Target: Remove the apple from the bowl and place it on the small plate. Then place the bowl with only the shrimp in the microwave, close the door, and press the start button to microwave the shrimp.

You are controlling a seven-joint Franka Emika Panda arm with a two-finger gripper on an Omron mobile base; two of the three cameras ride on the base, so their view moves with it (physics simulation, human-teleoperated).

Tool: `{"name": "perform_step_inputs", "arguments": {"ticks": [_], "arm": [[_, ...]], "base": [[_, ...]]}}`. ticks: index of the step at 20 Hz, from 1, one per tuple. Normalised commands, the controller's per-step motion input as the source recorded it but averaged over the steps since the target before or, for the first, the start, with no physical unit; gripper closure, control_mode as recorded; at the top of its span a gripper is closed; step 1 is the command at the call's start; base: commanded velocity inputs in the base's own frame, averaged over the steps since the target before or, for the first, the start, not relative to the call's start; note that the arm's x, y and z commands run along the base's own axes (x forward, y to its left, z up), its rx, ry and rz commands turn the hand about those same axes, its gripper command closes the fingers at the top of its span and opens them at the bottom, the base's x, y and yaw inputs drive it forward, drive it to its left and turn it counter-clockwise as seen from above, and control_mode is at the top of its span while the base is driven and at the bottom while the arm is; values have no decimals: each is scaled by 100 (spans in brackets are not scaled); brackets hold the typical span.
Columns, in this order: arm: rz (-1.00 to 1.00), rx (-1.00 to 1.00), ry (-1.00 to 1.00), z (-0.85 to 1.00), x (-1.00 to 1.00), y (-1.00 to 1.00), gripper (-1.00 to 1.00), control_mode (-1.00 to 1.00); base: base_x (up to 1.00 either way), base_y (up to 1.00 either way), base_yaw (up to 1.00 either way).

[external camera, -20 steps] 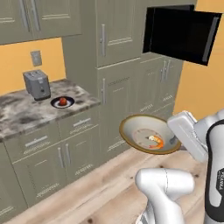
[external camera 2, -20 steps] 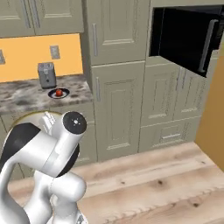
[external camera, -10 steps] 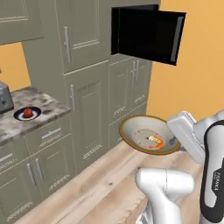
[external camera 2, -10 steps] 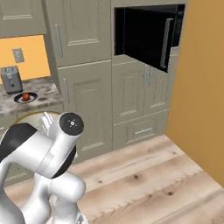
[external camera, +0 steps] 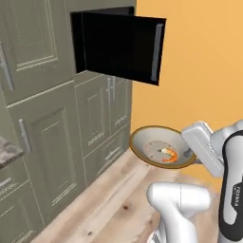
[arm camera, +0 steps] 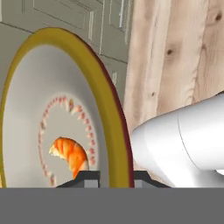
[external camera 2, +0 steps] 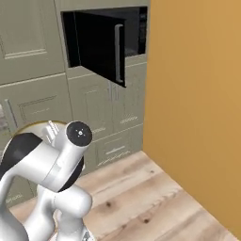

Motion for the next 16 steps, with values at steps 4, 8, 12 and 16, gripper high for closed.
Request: {"name": "perform_step_inputs", "arguments": {"ticks": [4,8,12,16], "arm": [[0,0,0,0,0,0,100,100],[0,0,0,0,0,0,100,100],[0,0,0,0,0,0,100,100],[0,0,0,0,0,0,100,100]], "base": [[70,-75,-31],[74,-96,-1],[97,-86,2],[99,-87,15]]}}
